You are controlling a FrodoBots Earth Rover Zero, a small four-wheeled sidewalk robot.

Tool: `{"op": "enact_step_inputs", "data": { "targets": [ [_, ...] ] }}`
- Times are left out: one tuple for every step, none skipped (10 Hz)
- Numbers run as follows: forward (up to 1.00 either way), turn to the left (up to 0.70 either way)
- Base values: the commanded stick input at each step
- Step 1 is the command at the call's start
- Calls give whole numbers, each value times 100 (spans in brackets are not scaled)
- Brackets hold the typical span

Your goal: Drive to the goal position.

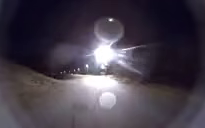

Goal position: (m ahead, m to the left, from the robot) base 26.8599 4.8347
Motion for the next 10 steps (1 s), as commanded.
{"op": "enact_step_inputs", "data": {
  "targets": [
    [100, 3],
    [100, 3],
    [100, 6],
    [100, 9],
    [100, 12],
    [100, 12],
    [100, 9],
    [100, 4],
    [100, 3],
    [100, 3]
  ]
}}
